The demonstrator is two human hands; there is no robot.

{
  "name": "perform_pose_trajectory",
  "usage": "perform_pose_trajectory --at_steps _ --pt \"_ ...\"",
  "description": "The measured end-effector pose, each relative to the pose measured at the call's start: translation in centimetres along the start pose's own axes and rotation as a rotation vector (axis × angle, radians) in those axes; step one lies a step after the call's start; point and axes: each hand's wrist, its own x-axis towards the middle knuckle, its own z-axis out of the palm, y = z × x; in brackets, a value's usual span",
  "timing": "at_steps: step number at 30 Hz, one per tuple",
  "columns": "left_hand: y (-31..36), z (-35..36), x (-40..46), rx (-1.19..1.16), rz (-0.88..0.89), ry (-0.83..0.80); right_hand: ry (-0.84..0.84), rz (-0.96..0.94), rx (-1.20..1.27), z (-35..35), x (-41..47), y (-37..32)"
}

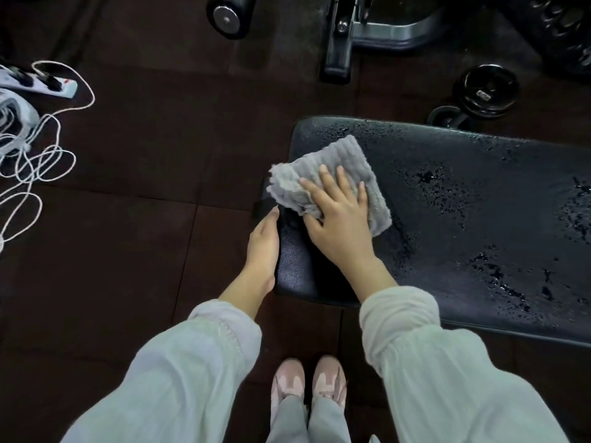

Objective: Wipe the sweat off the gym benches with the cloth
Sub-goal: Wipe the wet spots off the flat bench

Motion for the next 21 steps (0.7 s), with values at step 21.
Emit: perform_pose_trajectory --at_steps 21 --pt "3.7 2.2 3.4 0.123 0.097 -0.021 -0.159 -0.167 0.086 -1.1 5.6 0.8"
